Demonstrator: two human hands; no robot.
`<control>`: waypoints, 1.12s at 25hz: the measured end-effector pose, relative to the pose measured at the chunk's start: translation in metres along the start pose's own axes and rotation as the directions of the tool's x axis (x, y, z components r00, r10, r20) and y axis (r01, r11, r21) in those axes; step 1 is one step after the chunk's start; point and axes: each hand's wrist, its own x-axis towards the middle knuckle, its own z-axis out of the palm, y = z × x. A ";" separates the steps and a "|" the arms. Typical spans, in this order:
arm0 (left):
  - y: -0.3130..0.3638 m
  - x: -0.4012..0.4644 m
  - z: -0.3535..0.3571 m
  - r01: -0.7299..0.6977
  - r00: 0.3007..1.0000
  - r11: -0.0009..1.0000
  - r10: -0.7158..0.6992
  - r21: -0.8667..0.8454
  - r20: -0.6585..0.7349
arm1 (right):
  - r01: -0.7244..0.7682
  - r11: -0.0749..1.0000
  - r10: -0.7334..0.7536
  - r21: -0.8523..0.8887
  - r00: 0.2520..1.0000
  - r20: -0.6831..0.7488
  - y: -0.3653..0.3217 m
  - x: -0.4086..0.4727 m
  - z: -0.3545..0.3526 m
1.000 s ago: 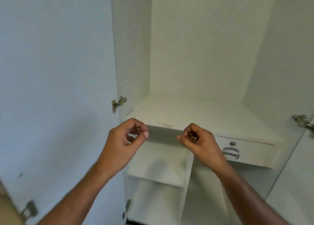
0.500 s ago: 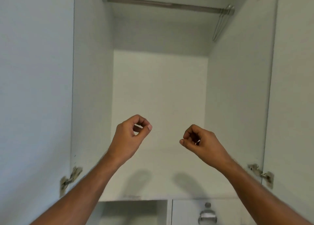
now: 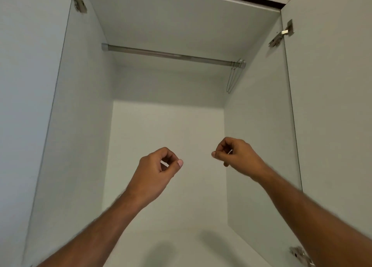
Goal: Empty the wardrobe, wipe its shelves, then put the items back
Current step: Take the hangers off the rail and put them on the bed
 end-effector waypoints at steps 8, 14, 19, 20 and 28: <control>-0.033 0.110 0.038 -0.008 0.999 0.994 0.013 0.108 -0.041 | -0.052 0.985 0.121 0.167 0.893 -0.434 0.045 0.191 -0.081; -0.072 0.196 0.094 -0.096 0.988 0.974 0.118 0.208 -0.100 | -0.025 0.977 0.149 0.211 0.788 -0.598 0.089 0.334 -0.121; -0.093 0.263 0.113 -0.085 0.981 0.967 0.124 0.240 -0.151 | 0.083 0.977 0.050 0.196 0.807 -0.589 0.096 0.429 -0.136; -0.096 0.270 0.116 -0.085 0.980 0.966 0.126 0.245 -0.154 | 0.103 0.975 0.036 0.199 0.805 -0.593 0.093 0.437 -0.136; -0.116 0.275 0.136 -0.067 0.988 0.956 0.104 0.285 -0.117 | 0.320 0.908 -0.050 0.269 0.721 -0.691 0.086 0.455 -0.158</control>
